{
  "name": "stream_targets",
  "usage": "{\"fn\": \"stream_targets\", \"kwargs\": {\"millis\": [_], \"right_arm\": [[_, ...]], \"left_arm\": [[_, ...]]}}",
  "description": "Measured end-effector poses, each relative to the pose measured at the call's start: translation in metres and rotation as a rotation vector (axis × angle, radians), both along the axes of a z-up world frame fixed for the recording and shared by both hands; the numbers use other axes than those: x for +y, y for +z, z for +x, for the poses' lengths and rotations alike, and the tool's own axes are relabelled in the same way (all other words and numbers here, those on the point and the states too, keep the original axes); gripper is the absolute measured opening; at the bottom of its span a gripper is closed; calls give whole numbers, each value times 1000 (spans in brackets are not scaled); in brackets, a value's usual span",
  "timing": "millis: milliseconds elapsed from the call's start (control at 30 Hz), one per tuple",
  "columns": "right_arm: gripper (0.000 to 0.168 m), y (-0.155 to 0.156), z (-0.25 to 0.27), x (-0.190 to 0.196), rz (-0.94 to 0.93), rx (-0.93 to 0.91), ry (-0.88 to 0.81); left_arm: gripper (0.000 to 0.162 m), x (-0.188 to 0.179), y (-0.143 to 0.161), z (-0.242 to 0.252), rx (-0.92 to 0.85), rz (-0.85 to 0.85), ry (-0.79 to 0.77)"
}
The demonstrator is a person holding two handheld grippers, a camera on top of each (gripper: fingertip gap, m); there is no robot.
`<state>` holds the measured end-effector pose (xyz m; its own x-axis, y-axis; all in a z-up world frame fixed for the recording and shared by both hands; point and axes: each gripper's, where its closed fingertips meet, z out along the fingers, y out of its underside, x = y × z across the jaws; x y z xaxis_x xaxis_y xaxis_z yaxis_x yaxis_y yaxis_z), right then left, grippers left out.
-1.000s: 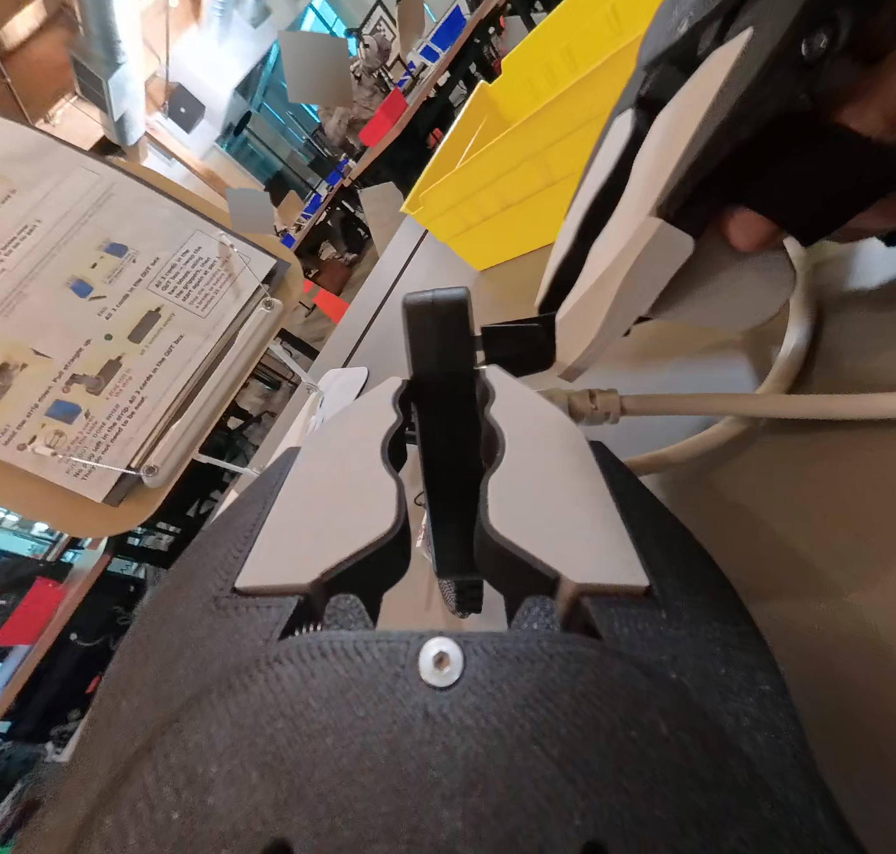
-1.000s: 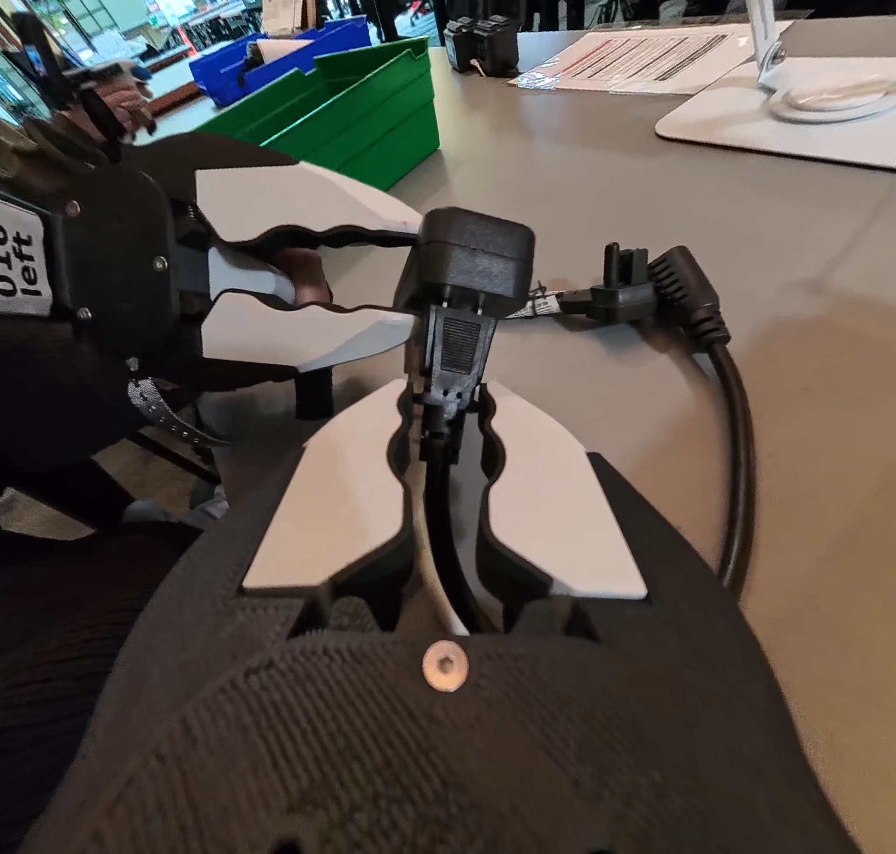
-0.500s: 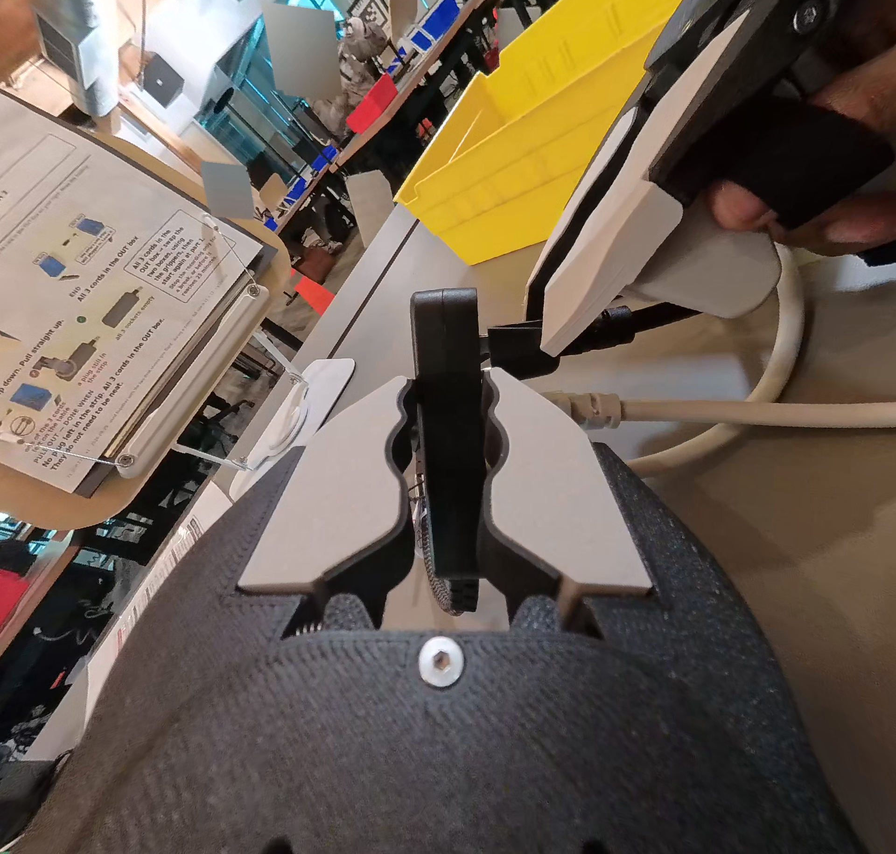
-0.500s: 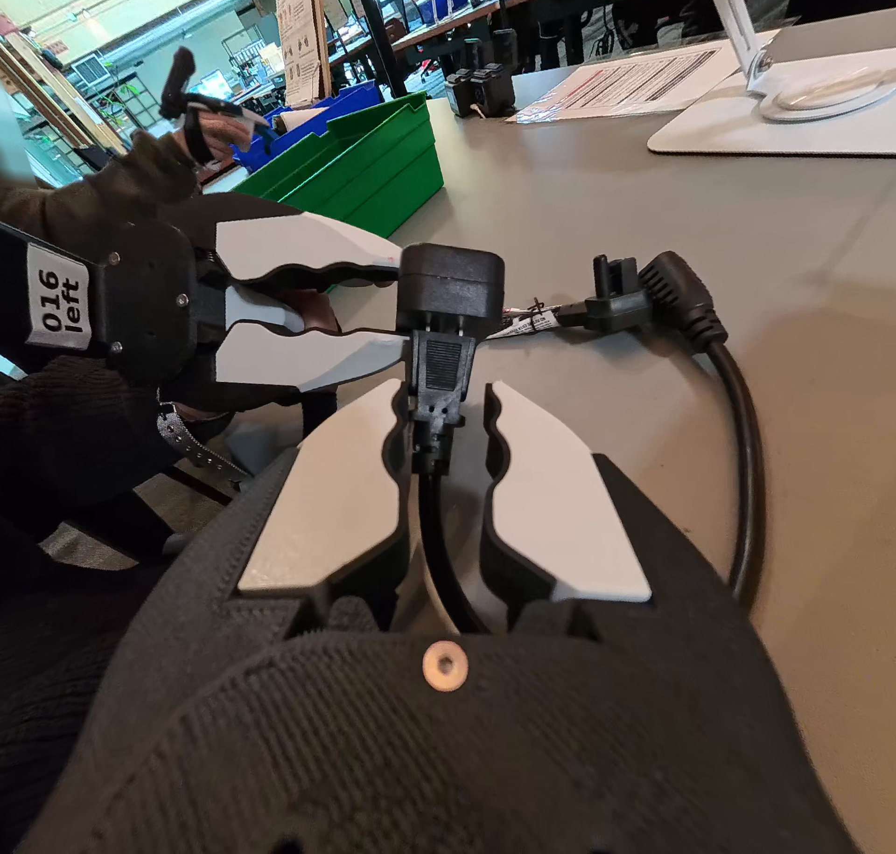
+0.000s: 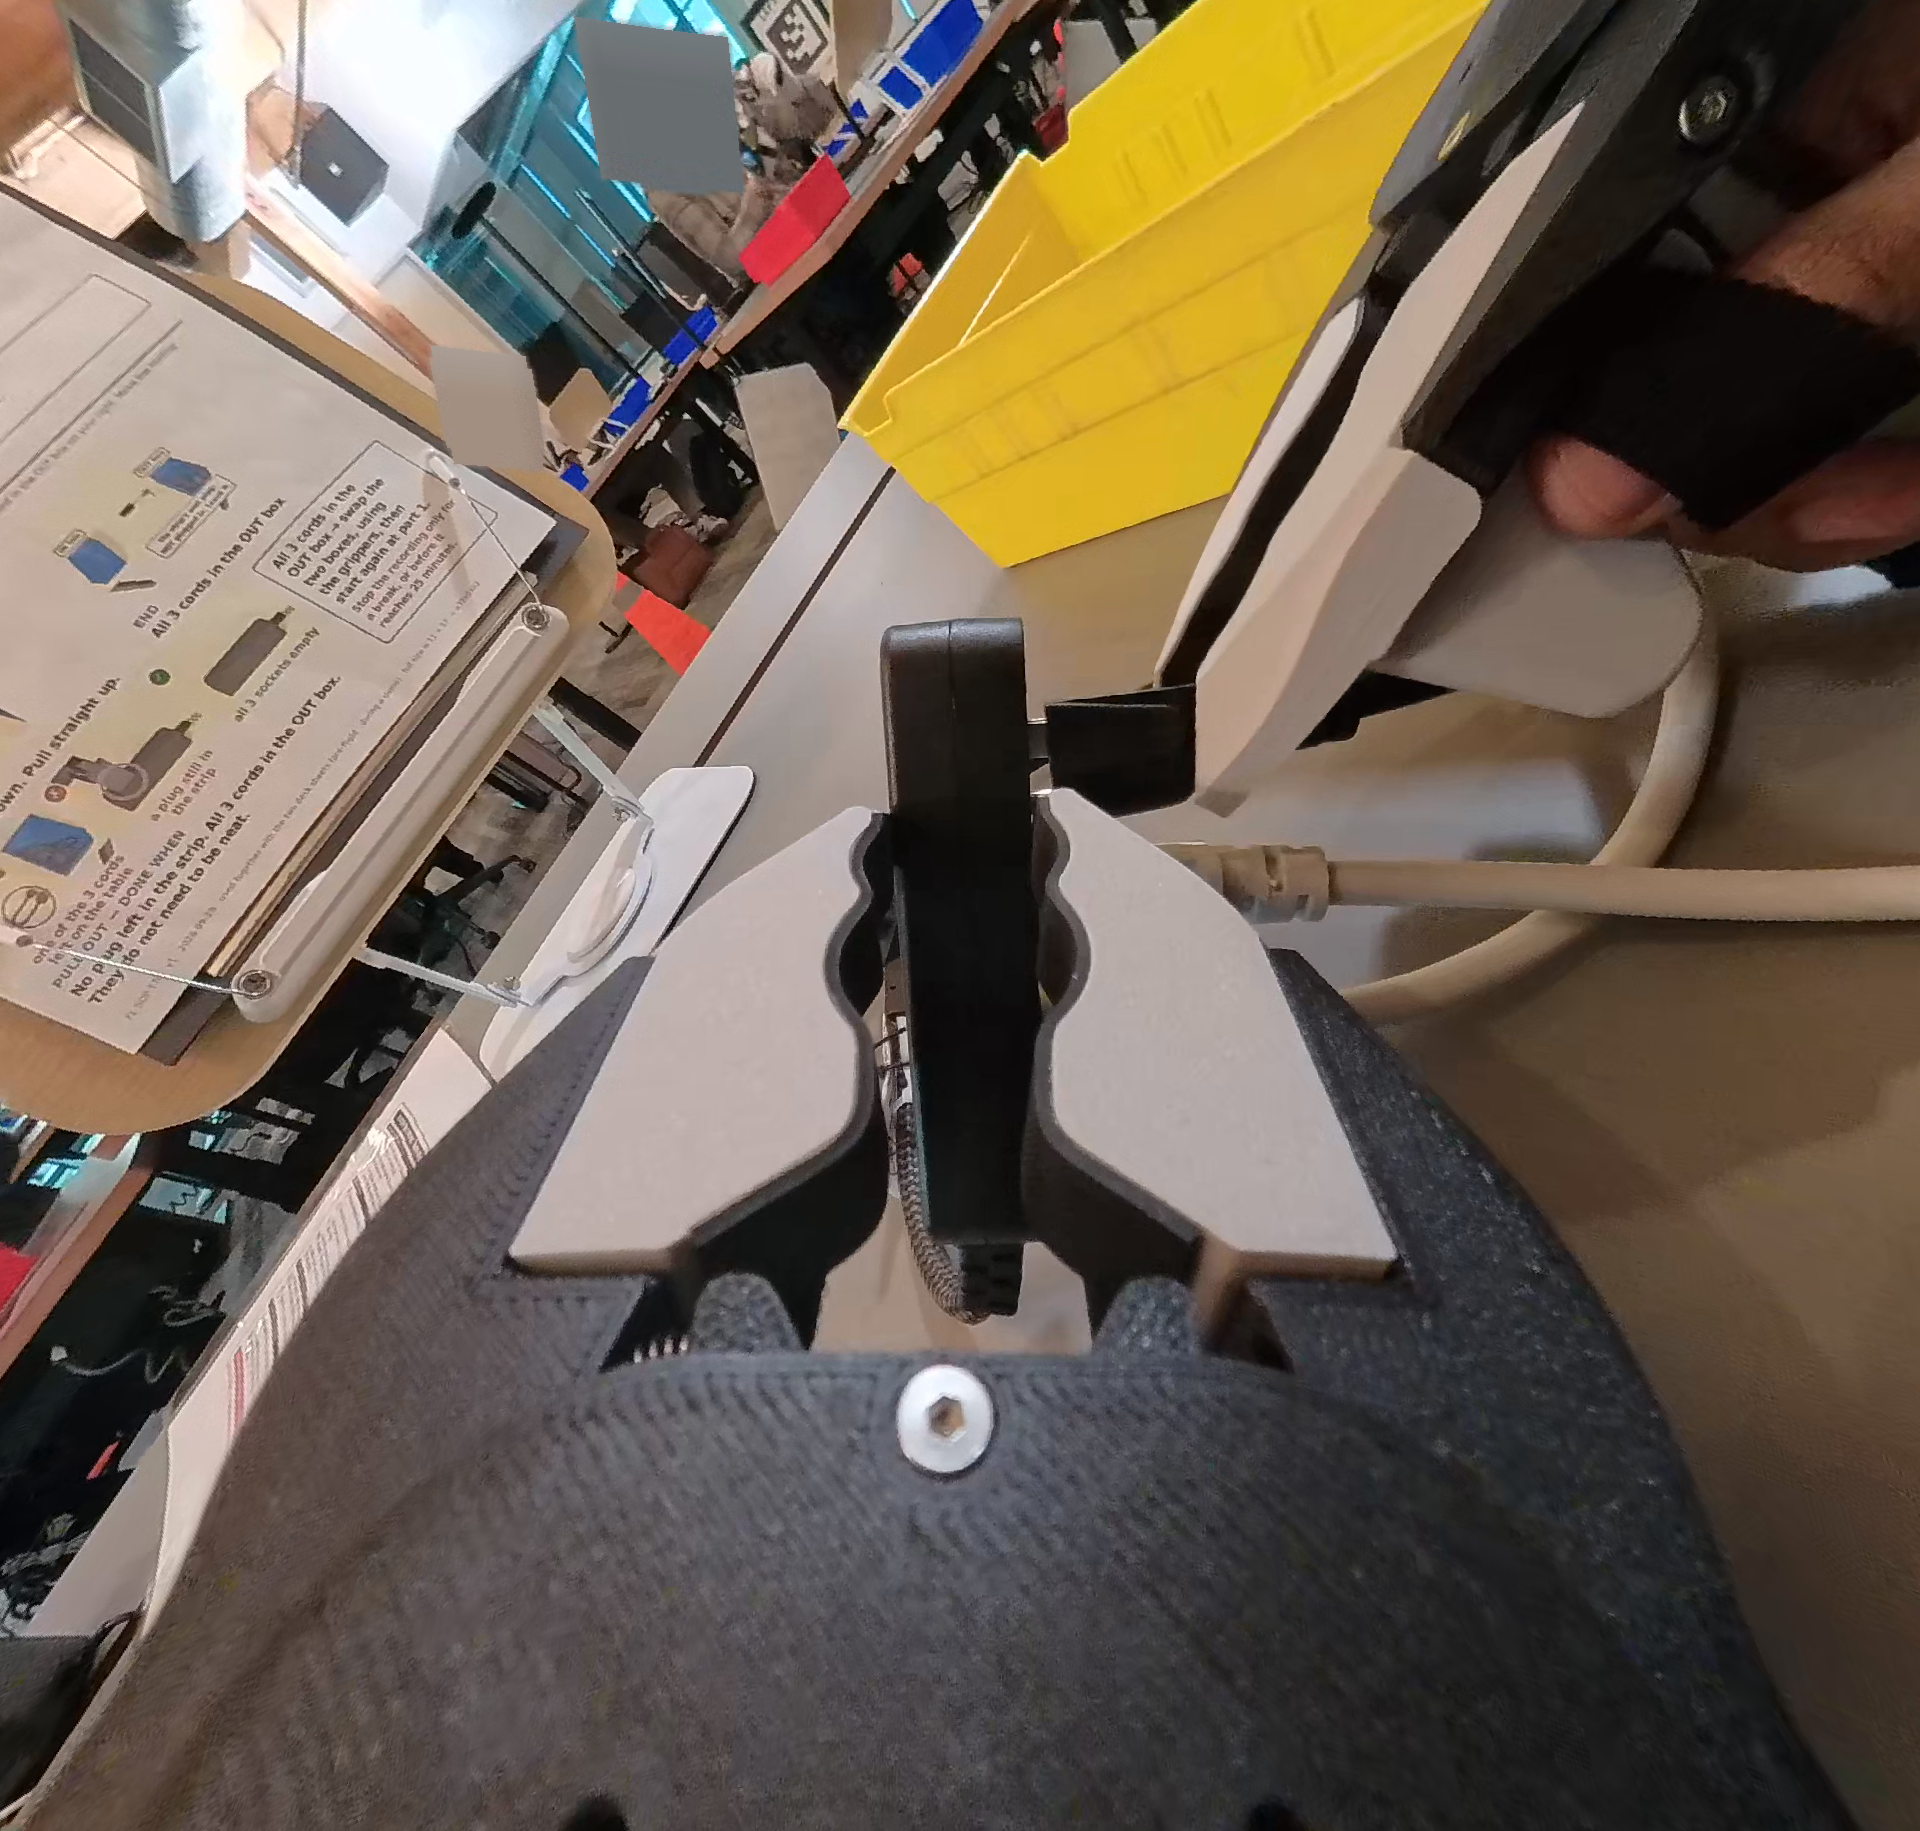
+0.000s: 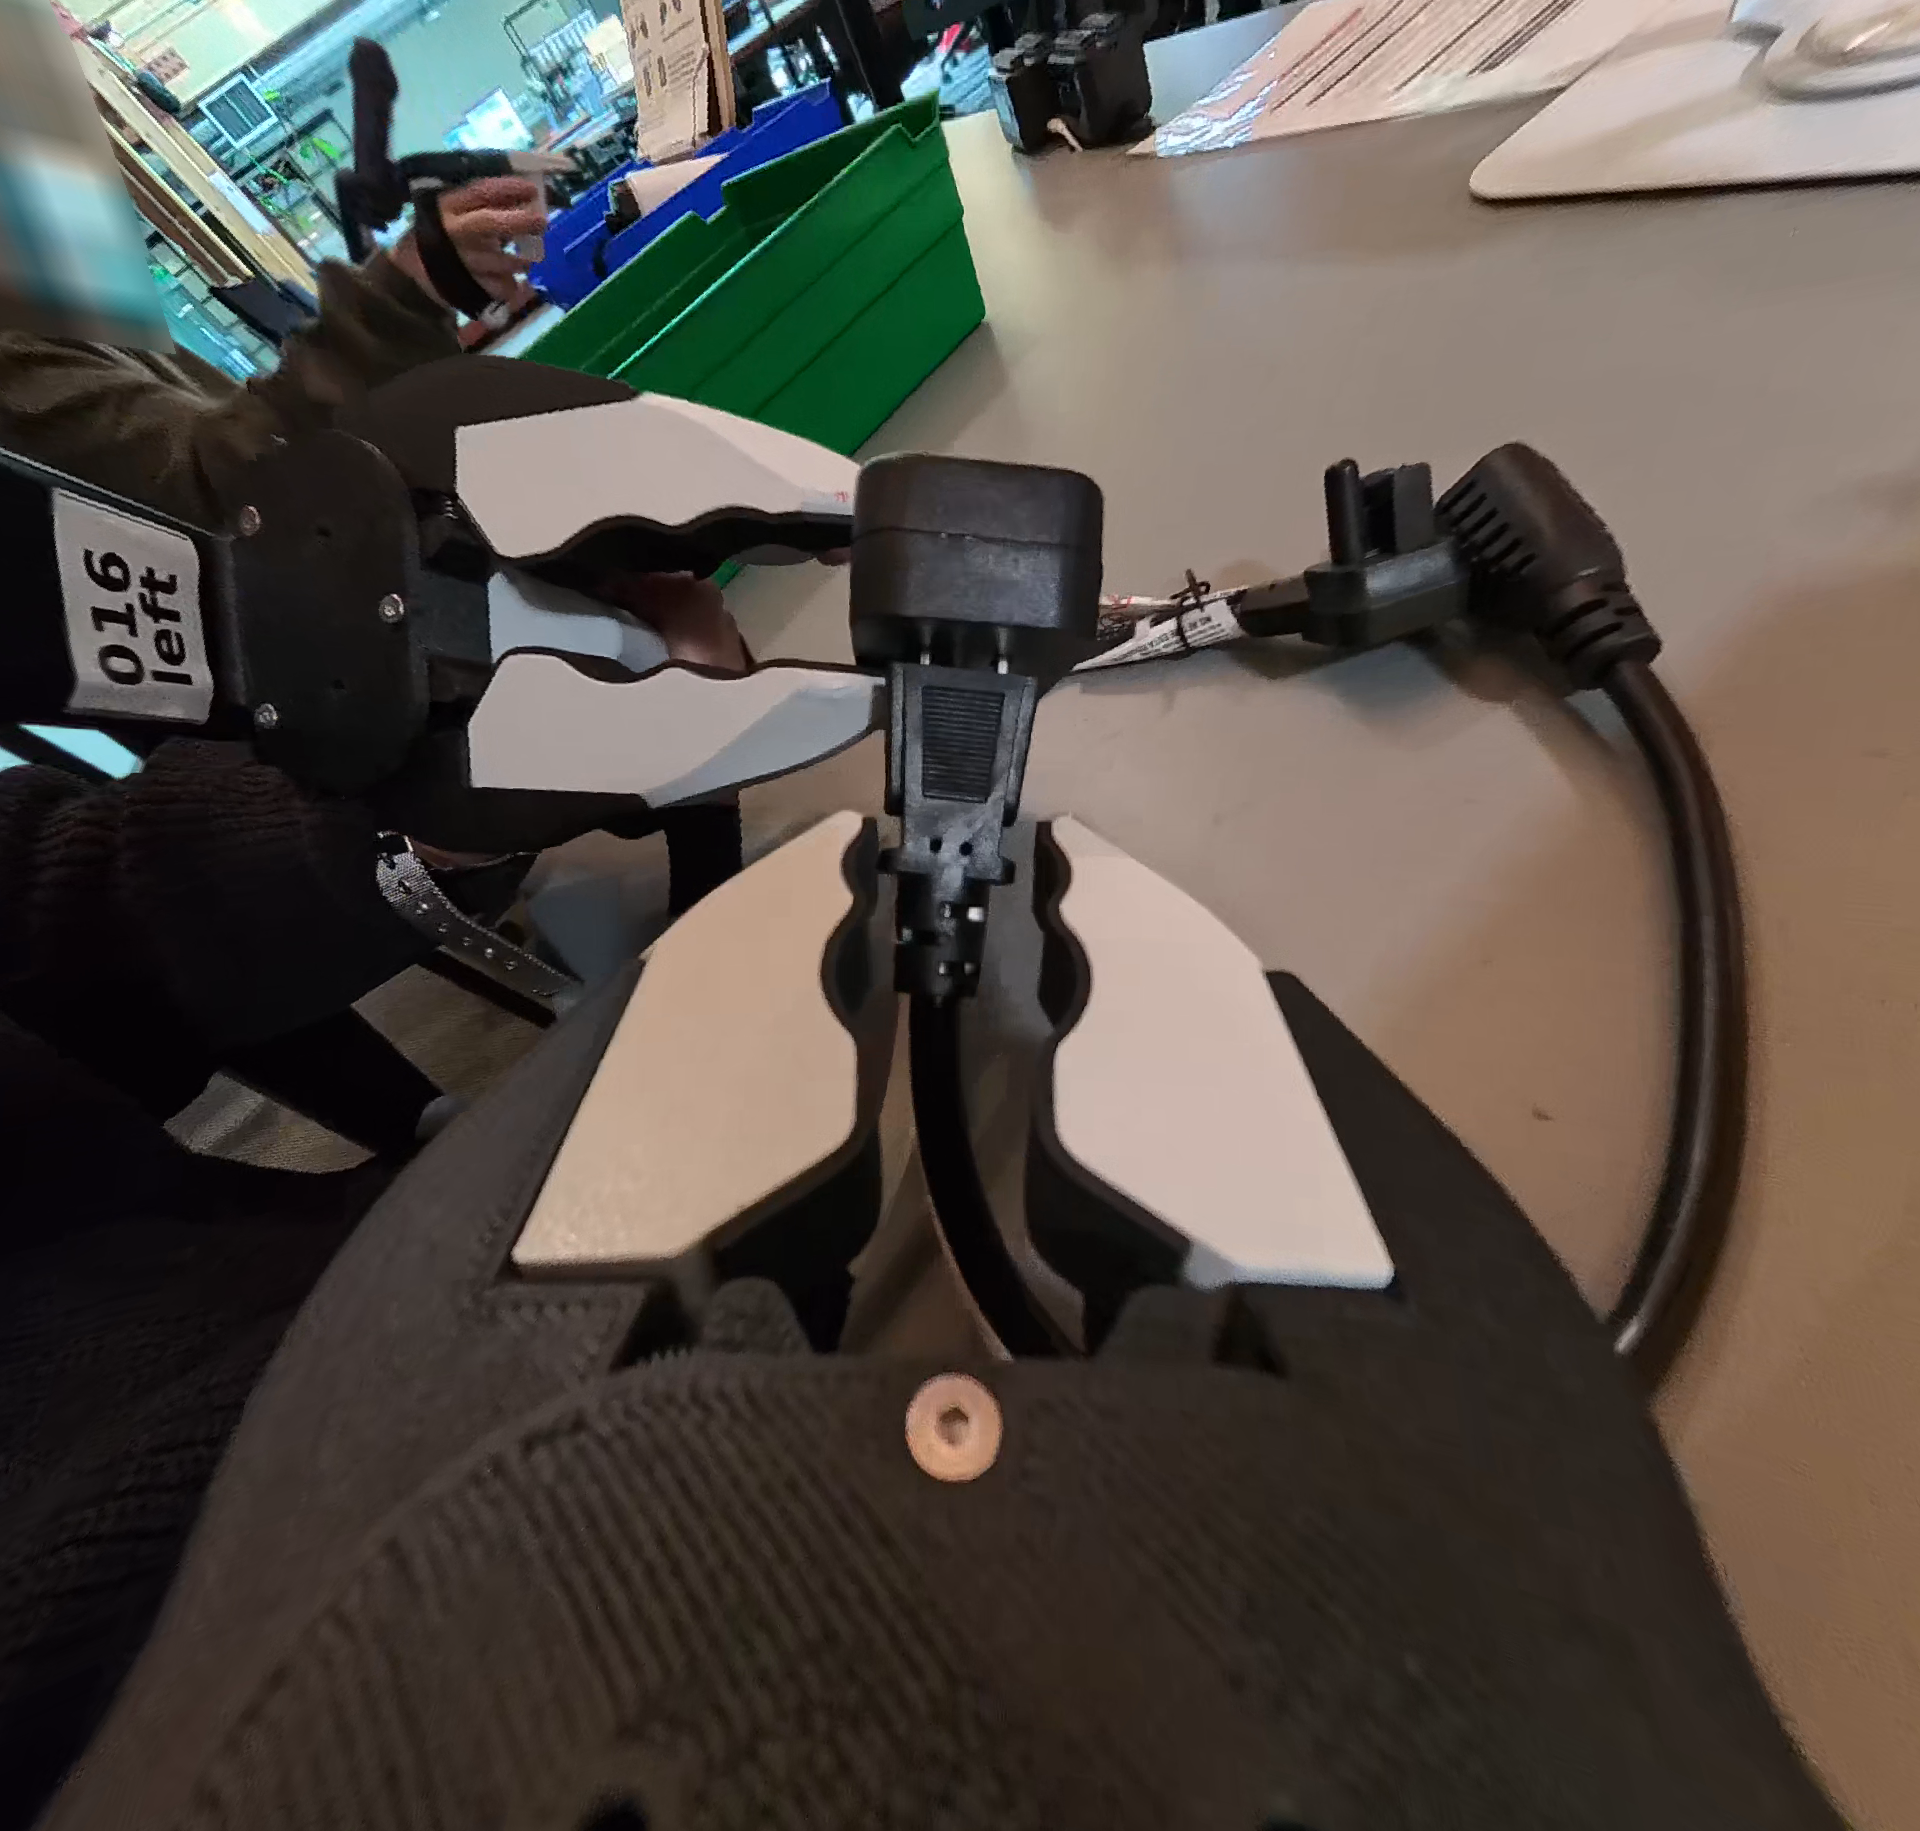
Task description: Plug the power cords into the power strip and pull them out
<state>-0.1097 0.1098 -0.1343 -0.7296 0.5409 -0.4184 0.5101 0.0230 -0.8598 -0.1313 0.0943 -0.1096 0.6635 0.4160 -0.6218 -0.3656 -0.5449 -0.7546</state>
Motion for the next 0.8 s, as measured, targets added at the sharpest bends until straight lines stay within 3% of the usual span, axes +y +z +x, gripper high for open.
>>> {"fn": "stream_targets", "kwargs": {"millis": [800], "right_arm": [[26,-5,2,-8,-9,-30,57]], "left_arm": [[27,4,-2,2,-51,95,-71]]}}
